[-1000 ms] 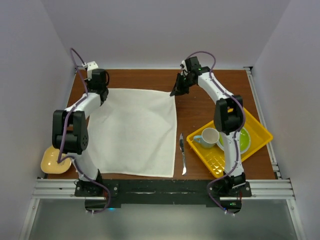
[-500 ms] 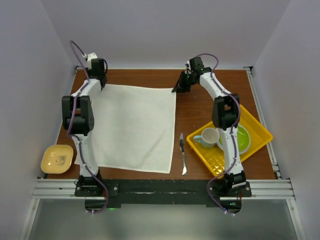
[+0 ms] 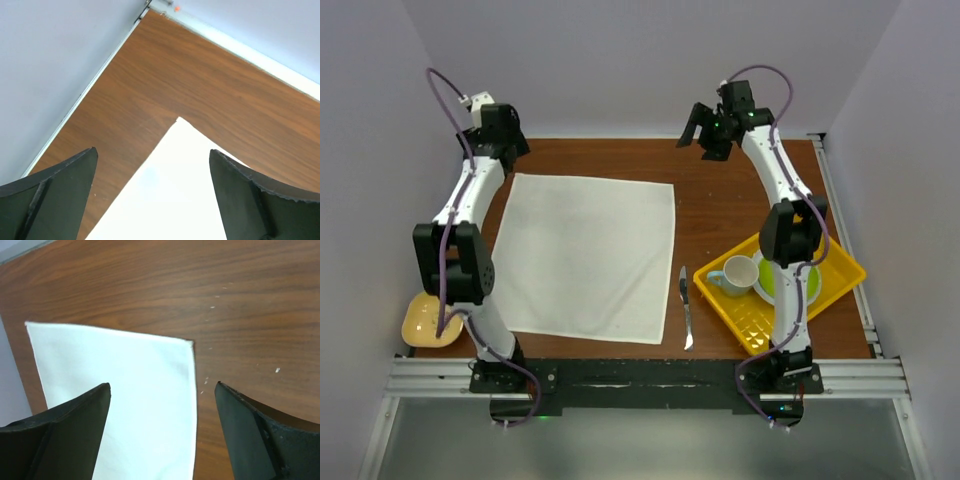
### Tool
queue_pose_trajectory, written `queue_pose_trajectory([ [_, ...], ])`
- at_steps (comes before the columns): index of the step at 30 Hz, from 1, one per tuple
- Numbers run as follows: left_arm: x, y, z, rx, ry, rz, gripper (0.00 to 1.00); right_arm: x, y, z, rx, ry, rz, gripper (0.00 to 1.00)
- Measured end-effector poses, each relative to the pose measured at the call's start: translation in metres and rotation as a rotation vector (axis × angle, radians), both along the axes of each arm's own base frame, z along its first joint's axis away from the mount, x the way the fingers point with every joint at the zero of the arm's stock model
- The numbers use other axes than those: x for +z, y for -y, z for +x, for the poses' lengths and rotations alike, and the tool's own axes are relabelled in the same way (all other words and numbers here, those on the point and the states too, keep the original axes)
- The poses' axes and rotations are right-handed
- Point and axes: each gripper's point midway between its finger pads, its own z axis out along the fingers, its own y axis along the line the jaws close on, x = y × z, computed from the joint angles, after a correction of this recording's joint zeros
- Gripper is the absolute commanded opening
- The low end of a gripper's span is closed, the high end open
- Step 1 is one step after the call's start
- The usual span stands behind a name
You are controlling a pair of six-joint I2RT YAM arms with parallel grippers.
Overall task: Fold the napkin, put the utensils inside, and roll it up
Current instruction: Flatten the napkin out
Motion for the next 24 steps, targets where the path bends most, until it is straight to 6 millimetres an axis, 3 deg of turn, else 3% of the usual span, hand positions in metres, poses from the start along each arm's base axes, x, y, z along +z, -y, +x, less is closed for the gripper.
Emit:
queue_pose_trajectory([
  [3,0.014,0.014,-0.037,-0.046,0.015,-0.058,0.95,0.043,-0.023,-0.026,0.083,0.086,-0.065,0.77],
  [6,0.005,0.031,-0.087,-0.1,-0.026,-0.136,0.94,0.053,-0.07,-0.075,0.215,0.108,-0.141,0.72],
  [9,-0.016,0.047,-0.135,-0.159,-0.084,-0.2,0.94,0.028,-0.114,-0.129,0.355,0.058,-0.22,0.63],
  [10,-0.037,0.053,-0.159,-0.18,-0.147,-0.23,0.94,0.011,-0.13,-0.152,0.411,0.026,-0.256,0.63],
  [12,-0.037,0.059,-0.183,-0.205,-0.144,-0.252,0.94,-0.015,-0.145,-0.183,0.48,-0.03,-0.308,0.62],
  [15,-0.045,0.07,-0.221,-0.226,-0.179,-0.308,0.94,-0.05,-0.149,-0.22,0.541,-0.109,-0.383,0.62],
  [17,-0.046,0.078,-0.233,-0.233,-0.177,-0.358,0.91,-0.071,-0.145,-0.238,0.562,-0.154,-0.437,0.62],
  [21,-0.06,0.098,-0.251,-0.261,-0.195,-0.462,0.9,-0.092,-0.141,-0.259,0.585,-0.197,-0.494,0.63],
  [24,-0.084,0.119,-0.265,-0.31,-0.262,-0.532,0.88,-0.103,-0.14,-0.267,0.586,-0.214,-0.515,0.64],
])
